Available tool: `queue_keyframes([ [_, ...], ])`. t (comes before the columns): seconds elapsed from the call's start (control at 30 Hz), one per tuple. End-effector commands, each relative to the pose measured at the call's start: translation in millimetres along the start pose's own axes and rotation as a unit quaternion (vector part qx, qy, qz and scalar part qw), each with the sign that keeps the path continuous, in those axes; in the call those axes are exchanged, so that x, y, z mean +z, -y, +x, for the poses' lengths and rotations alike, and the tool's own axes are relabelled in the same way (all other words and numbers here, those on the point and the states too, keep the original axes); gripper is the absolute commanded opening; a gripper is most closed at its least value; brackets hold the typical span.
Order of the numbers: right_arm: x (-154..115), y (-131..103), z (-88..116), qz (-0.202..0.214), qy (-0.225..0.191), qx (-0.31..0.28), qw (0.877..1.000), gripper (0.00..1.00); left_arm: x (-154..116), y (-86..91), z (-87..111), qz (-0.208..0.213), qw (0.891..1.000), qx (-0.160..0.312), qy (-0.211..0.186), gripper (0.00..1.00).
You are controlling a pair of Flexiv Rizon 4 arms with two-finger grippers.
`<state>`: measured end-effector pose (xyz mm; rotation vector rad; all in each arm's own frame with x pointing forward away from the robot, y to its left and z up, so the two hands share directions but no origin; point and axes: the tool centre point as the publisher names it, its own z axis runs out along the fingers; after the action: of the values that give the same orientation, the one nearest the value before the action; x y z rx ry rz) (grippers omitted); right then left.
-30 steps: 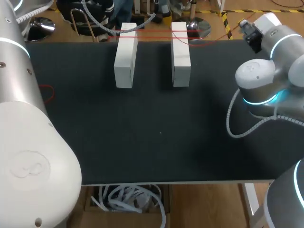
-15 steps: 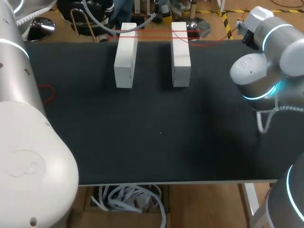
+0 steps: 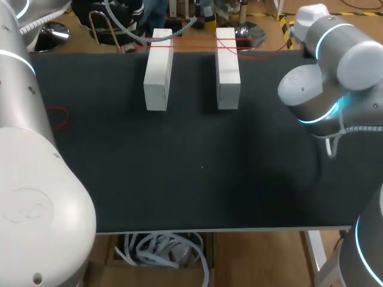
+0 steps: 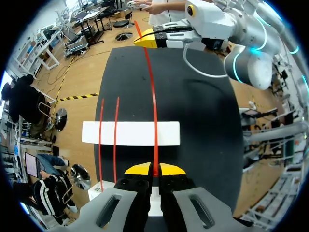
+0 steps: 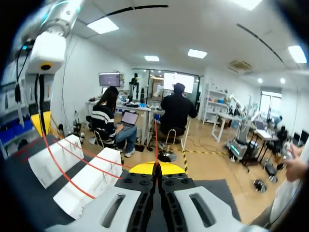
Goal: Grab the tape and strap the tape.
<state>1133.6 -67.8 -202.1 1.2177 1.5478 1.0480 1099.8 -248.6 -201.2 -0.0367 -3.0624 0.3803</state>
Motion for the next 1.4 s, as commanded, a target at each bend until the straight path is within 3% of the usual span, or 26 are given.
queue_keyframes([
  [0.03,1,-6,9,-0.065,-0.049,-0.280,0.956,0.00,-1,0.9,-0.8,-0.003,1.000,-0.001,-0.001,0.00],
  [0.1,1,-8,14,-0.075,-0.063,-0.314,0.944,0.00,-1,0.9,-0.8,-0.003,1.000,-0.001,-0.001,0.00],
  [0.27,2,-7,22,-0.078,-0.083,-0.344,0.932,0.00,-1,0.9,-0.8,-0.003,1.000,-0.001,-0.001,0.00],
  [0.33,2,-6,25,-0.081,-0.097,-0.372,0.920,0.00,-1,0.9,-0.8,-0.003,1.000,-0.001,-0.001,0.00],
  [0.57,3,-7,32,-0.088,-0.115,-0.407,0.902,0.00,-1,0.9,-0.8,-0.003,1.000,-0.001,-0.001,0.00],
  [0.7,4,-8,33,-0.085,-0.109,-0.383,0.913,0.00,-1,0.9,-0.8,-0.003,1.000,-0.001,-0.001,0.00],
  [0.77,4,-10,32,-0.077,-0.094,-0.304,0.945,0.00,-1,0.9,-0.8,-0.003,1.000,-0.001,-0.001,0.00],
  [0.83,3,-10,24,-0.038,-0.086,-0.142,0.985,0.00,-1,0.9,-0.8,-0.003,1.000,-0.001,-0.001,0.00],
  [1.23,3,-10,24,-0.038,-0.086,-0.142,0.985,0.00,-1,0.9,-0.8,-0.003,1.000,-0.001,-0.001,0.00],
  [1.4,4,-14,35,-0.060,-0.100,-0.210,0.971,0.00,-1,0.9,-0.8,-0.003,1.000,-0.001,-0.001,0.00],
])
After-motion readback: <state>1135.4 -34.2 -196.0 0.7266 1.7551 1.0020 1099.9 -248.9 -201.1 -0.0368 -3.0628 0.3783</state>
